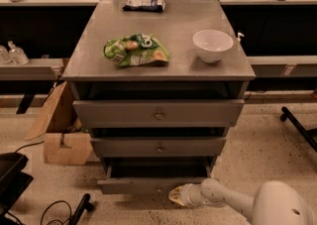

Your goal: Close bottom drawer

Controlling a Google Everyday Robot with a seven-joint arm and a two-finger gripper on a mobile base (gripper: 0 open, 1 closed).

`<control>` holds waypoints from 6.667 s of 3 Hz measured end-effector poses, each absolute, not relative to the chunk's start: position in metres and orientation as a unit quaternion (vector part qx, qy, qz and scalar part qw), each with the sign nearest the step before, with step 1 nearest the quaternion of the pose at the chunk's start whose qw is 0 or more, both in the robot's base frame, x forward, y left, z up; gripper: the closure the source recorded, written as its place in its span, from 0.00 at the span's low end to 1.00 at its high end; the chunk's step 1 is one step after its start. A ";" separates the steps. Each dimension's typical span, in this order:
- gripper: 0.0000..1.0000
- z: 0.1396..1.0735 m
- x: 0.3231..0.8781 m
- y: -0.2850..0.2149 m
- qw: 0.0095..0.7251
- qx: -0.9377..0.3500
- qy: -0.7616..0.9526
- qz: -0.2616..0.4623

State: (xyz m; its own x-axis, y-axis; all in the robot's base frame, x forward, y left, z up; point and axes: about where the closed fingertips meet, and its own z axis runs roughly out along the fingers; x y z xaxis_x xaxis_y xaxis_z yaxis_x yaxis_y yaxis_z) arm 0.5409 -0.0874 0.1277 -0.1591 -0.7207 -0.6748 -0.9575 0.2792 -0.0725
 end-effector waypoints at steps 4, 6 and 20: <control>1.00 0.128 0.594 -0.079 0.319 -0.565 0.740 0.176; 1.00 0.125 0.611 -0.078 0.322 -0.561 0.743 0.172; 1.00 0.278 0.630 -0.156 0.276 -0.650 0.706 -0.052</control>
Offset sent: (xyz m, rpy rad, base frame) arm 0.1136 0.0167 0.0044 -0.0256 -0.0563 -0.0370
